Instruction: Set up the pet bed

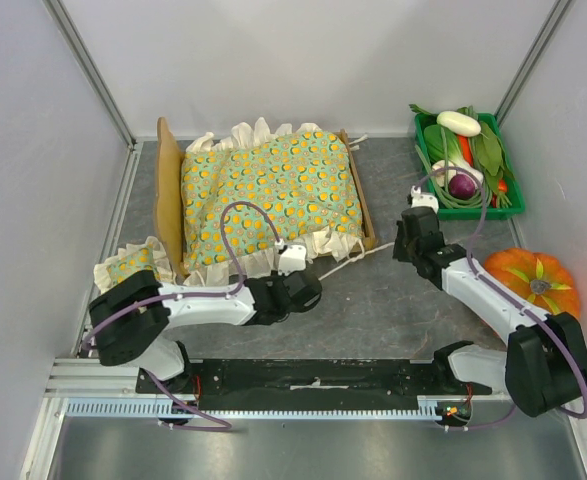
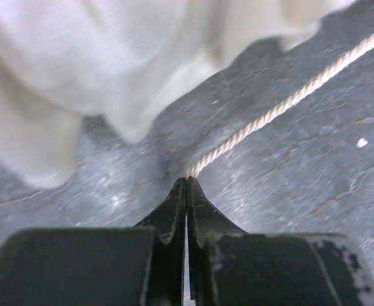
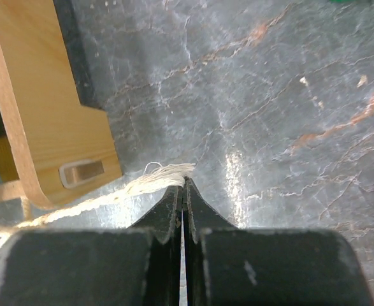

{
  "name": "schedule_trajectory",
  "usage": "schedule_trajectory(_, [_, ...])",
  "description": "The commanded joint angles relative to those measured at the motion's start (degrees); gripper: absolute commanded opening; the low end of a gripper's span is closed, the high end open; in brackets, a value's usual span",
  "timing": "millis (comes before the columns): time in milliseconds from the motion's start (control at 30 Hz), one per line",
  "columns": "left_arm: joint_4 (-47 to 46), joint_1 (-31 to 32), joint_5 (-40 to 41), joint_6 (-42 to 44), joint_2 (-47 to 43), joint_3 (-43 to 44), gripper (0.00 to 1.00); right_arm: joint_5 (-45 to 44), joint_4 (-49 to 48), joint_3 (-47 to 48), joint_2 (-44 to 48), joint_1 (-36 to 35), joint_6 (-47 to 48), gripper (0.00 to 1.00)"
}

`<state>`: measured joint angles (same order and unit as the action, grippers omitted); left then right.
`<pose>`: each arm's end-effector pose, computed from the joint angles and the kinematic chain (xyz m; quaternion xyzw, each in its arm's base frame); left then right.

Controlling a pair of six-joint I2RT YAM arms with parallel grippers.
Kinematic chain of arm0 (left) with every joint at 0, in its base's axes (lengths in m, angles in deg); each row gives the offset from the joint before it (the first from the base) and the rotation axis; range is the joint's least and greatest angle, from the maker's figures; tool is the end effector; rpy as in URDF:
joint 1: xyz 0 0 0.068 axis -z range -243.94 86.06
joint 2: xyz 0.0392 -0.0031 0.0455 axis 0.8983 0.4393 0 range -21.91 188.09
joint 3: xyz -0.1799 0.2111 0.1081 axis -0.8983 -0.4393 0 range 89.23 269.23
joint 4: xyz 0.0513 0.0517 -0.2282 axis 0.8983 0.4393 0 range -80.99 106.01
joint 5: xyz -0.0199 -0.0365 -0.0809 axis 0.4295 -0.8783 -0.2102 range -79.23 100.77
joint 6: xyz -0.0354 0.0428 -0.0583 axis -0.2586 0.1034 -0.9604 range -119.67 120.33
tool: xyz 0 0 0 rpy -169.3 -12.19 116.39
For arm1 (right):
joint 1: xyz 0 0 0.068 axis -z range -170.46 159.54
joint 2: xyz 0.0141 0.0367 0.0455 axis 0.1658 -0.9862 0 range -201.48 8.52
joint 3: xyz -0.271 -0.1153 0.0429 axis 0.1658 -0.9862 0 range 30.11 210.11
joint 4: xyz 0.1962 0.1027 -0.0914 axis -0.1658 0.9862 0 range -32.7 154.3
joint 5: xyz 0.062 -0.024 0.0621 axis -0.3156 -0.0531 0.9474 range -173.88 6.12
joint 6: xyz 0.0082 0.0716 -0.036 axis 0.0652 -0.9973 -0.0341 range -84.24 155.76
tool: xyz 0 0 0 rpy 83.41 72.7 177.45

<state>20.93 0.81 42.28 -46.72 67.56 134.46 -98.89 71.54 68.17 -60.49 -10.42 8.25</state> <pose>0.1574 -0.2488 0.1808 0.0636 0.9220 -0.0863 0.3722 0.2287 0.0638 0.2212 0.1100 0.9114 0.0416 0.3945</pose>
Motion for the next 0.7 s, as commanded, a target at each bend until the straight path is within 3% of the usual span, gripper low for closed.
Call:
schedule_trajectory(0, [3.45,0.29,3.73,-1.99,-6.4,-4.53,0.02,-1.87,-1.41,4.29,-0.16,2.9,0.88,0.0])
schedule_trajectory(200, [8.12,0.2,6.81,-3.75,-11.25,-8.67,0.02,-1.96,-1.84,7.19,-0.77,6.33,1.14,0.0])
schedule_trajectory(433, [7.68,0.2,5.58,-2.96,-5.37,-6.04,0.02,-1.34,-1.94,14.4,-2.0,8.98,0.79,0.0])
schedule_trajectory(667, [13.47,0.2,7.07,-7.61,-1.06,-3.93,0.02,0.23,-2.64,17.66,-2.27,9.95,0.7,0.0])
